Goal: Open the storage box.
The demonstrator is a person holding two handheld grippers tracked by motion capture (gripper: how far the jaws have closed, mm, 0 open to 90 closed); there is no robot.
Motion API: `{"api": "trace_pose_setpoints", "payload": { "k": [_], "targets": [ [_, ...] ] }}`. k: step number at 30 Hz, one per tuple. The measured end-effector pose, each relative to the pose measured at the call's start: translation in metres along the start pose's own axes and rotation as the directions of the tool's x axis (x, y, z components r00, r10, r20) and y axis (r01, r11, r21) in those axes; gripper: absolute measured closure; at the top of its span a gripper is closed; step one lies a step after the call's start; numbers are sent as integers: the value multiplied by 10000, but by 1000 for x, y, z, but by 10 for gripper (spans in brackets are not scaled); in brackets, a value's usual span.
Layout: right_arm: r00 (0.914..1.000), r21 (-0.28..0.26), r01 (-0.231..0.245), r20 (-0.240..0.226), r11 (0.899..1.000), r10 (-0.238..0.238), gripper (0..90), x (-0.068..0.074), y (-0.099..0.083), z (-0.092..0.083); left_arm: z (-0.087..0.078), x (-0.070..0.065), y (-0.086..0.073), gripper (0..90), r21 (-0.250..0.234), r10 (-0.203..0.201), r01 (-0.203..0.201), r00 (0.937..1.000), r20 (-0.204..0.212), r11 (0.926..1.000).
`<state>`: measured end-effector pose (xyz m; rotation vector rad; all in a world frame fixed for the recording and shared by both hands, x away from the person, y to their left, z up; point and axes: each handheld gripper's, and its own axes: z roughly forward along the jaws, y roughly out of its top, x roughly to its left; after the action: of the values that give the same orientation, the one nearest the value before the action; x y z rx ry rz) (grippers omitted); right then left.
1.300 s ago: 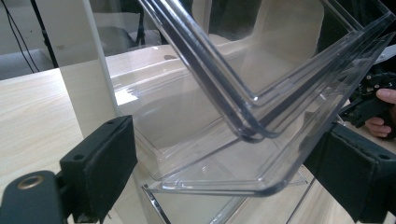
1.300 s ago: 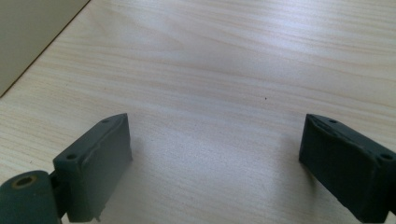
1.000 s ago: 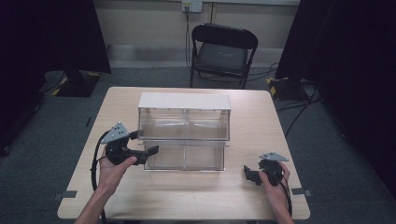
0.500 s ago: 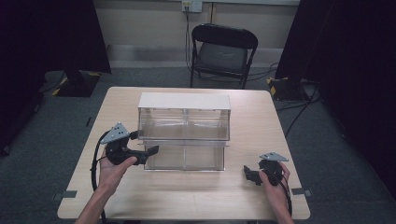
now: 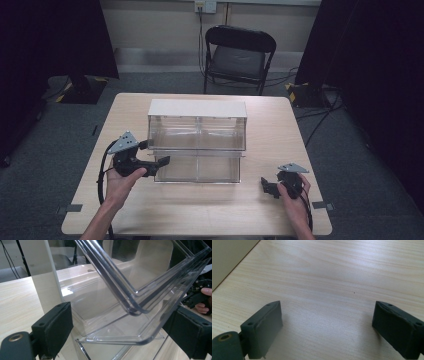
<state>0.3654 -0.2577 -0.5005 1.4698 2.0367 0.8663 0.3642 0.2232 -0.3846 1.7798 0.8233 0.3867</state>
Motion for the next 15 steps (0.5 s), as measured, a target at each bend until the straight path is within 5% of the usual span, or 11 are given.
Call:
{"api": "trace_pose_setpoints", "payload": {
  "k": [15],
  "targets": [
    [10000,-2,13,-35,10000,-13,82,0,0,0,0,0,0,101,10,6,-6,10000,0,10000]
  ]
}}
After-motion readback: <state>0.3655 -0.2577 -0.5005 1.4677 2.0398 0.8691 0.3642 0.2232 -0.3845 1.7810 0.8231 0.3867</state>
